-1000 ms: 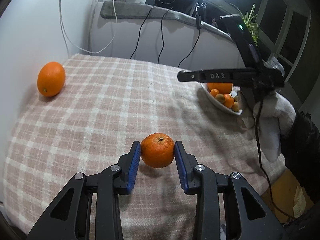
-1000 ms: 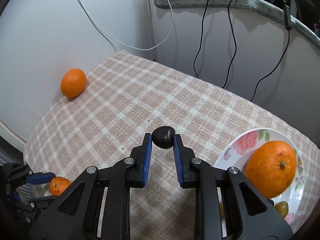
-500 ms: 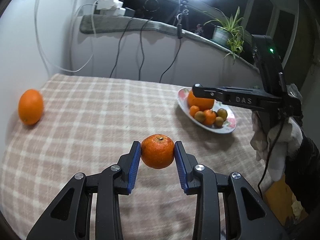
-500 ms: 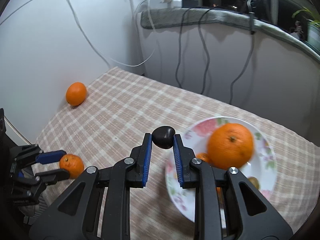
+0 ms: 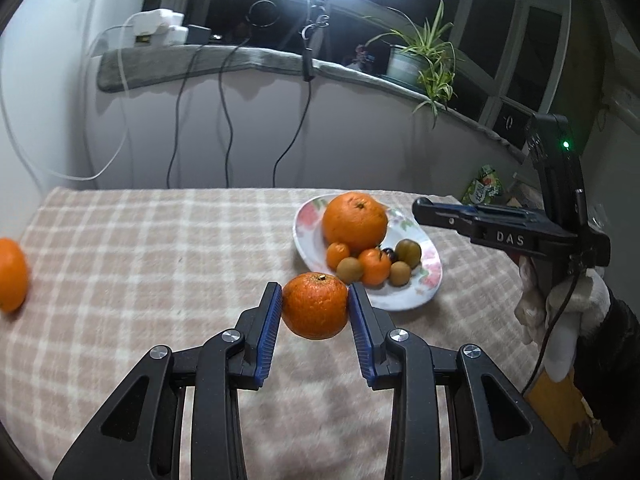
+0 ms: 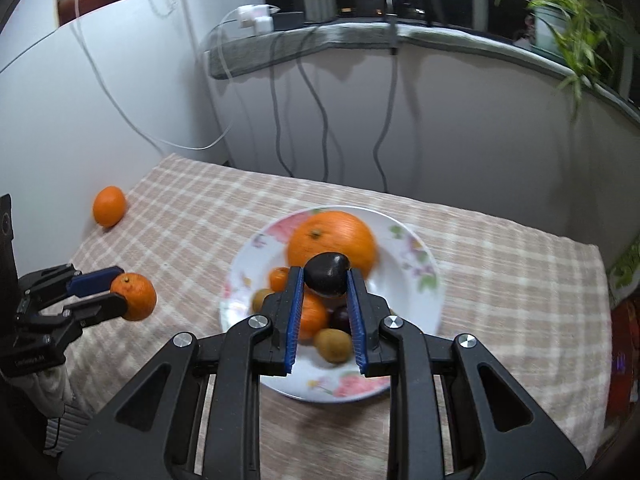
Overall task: Organize fruits
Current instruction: 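Carry the mandarin and dark plum over the plate with both tools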
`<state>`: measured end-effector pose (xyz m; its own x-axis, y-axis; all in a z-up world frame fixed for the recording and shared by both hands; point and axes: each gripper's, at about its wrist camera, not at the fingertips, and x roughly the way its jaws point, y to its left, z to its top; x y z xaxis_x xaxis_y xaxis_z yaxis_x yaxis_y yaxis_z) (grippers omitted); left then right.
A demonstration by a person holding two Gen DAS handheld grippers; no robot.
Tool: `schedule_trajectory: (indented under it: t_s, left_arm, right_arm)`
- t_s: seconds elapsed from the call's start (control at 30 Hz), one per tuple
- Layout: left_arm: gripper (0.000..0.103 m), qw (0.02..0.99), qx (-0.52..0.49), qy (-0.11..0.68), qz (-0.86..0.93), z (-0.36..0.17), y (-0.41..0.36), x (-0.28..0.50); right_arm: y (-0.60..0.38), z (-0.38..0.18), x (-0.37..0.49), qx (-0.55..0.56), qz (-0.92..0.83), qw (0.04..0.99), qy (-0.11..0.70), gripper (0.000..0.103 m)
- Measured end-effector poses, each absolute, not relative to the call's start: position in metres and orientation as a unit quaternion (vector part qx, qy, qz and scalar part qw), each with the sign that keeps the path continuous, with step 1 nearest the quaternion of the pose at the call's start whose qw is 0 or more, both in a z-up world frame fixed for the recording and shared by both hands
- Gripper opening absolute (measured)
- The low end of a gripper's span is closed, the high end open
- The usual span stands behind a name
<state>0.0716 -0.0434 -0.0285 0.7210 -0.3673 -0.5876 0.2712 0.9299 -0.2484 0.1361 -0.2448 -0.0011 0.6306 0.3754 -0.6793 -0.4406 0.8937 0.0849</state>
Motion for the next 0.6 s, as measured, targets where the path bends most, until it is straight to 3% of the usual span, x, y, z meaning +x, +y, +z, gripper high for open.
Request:
schedule_trajectory:
  t_s: [0.6]
  left_arm:
    - [0.032, 0.917, -0.050, 0.353, -0.178, -0.041, -0.078, 0.120]
  right_arm:
    - [-0.282, -0.019, 0.162, -0.018, 0.200, 0.903, 0.379, 0.023]
